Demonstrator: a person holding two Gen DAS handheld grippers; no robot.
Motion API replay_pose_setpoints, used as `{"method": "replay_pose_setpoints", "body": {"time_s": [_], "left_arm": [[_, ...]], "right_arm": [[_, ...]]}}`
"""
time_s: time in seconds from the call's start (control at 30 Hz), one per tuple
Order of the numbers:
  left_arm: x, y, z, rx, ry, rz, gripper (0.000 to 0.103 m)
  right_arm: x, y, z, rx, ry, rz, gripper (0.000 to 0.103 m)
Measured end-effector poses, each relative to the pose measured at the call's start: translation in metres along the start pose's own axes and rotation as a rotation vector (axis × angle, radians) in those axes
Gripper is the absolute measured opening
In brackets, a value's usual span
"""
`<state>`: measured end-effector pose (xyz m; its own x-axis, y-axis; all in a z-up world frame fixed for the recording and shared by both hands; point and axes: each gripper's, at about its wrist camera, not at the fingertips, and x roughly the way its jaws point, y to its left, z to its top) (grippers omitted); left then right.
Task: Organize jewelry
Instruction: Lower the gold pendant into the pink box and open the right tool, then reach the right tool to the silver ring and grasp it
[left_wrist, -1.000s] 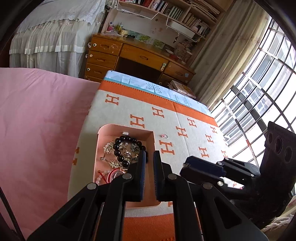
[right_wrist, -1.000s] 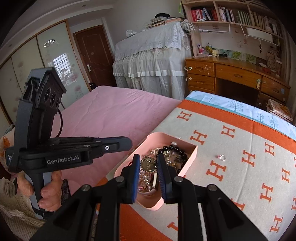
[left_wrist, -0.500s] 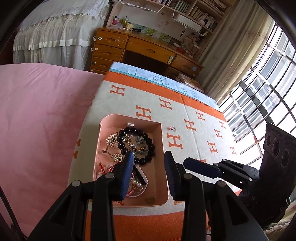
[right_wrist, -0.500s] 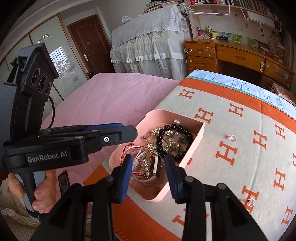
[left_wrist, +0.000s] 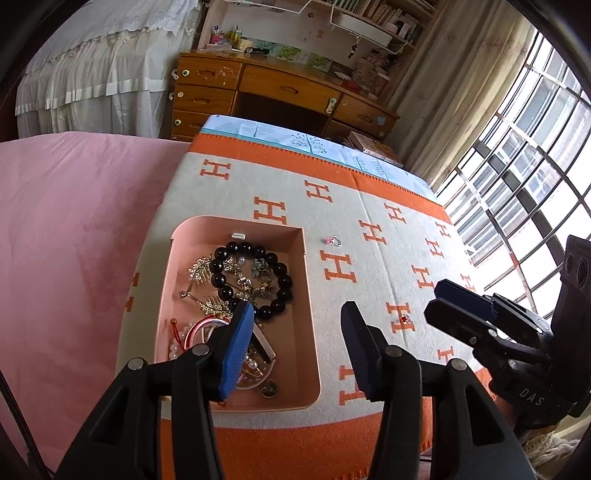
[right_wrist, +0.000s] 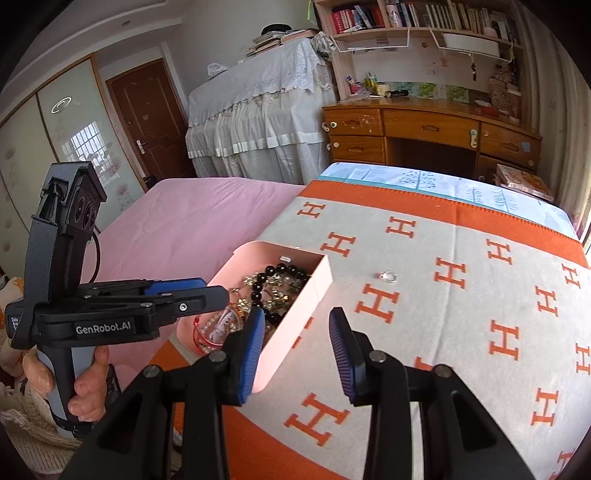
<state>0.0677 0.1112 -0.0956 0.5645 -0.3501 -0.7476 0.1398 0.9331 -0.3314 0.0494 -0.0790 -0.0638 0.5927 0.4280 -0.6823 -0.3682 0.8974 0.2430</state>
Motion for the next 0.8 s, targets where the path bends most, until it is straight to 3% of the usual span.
{"method": "replay_pose_setpoints", "body": {"time_s": [0.13, 0.2, 0.3, 0.53, 0.8], "left_arm": [[0.007, -0.012, 0.000, 0.022, 0.011, -0.002, 0.048], [0.013, -0.018, 0.000, 0.029, 0.020, -0.005, 0.049], [0.020, -0.029, -0.002, 0.045, 0.032, -0.003, 0.057], [0.037, -0.055, -0.007, 0.116, 0.058, 0.025, 0.061], [0.065, -0.072, -0.012, 0.155, 0.125, 0.031, 0.061]], "right_arm": [[-0.015, -0.024, -0.004, 0.036, -0.017, -0.076, 0.037], [-0.020, -0.036, -0.005, 0.055, -0.011, -0.136, 0.042], [-0.027, -0.055, -0.009, 0.081, -0.020, -0.193, 0.044], [-0.020, -0.086, -0.038, 0.088, 0.056, -0.236, 0.044], [0.018, -0.099, -0.066, 0.021, 0.161, -0.234, 0.044]]}}
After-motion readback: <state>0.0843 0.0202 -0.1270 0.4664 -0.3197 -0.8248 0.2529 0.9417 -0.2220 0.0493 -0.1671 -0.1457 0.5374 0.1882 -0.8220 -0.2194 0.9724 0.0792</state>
